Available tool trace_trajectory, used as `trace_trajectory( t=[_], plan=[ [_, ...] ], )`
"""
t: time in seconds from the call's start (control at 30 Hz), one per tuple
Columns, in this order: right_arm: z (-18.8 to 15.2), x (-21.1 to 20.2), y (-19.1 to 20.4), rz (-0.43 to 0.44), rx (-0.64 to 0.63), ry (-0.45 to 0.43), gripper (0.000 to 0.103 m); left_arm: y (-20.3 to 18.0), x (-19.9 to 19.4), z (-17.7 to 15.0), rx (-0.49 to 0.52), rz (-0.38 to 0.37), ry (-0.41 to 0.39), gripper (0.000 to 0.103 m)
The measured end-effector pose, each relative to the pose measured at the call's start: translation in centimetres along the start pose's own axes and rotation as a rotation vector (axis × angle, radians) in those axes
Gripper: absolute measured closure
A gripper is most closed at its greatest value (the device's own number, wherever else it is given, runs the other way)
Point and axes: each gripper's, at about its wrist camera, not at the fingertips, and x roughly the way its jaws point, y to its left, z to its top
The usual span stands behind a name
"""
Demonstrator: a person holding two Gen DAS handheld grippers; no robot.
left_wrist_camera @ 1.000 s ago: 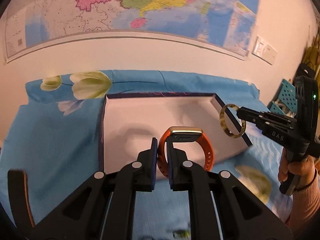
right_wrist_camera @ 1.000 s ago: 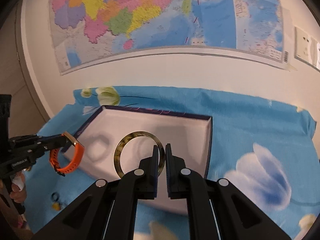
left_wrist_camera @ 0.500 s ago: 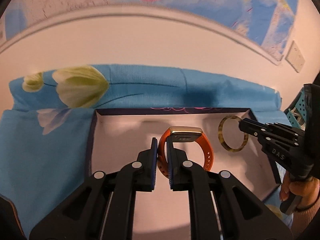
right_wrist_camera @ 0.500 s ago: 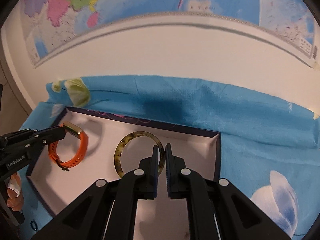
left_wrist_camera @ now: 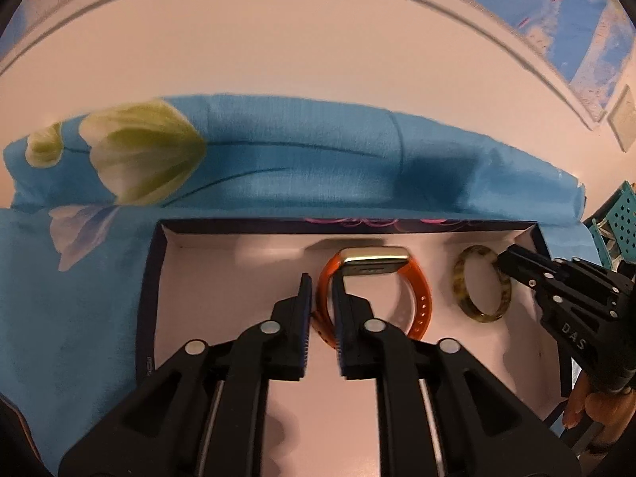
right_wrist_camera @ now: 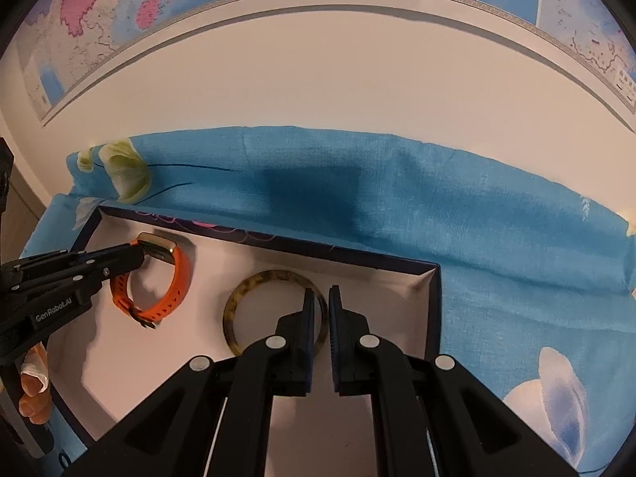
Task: Organize jewelry
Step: 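Carry watch and bangle into the tray box while both tools open to release, then withdraw and grasp the clear crystal bead bracelet with the right tool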
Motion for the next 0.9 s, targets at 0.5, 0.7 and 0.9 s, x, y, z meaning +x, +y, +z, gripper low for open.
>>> trace_trajectory(
  t=[0.5,0.7,0.9],
  plan=[
    [-7.3,-10.5,-1.0,0.133,0.003,-0.213,0.057,1.1,-11.6,-7.9,0.158,-0.025,-0.318,0.050],
    [-13.6,-14.5,1.1,0.205,-0.088,-0.233,0.053,2.0,-15.7,-13.8,0.212,-0.058,-0.364,0.043],
    [-20.0,-16.6,3.2,0.251,-0.134,-0.180,0.058,2.2,-17.1,-18.8,0.215,-0.084,-0.357,0.042]
  ],
)
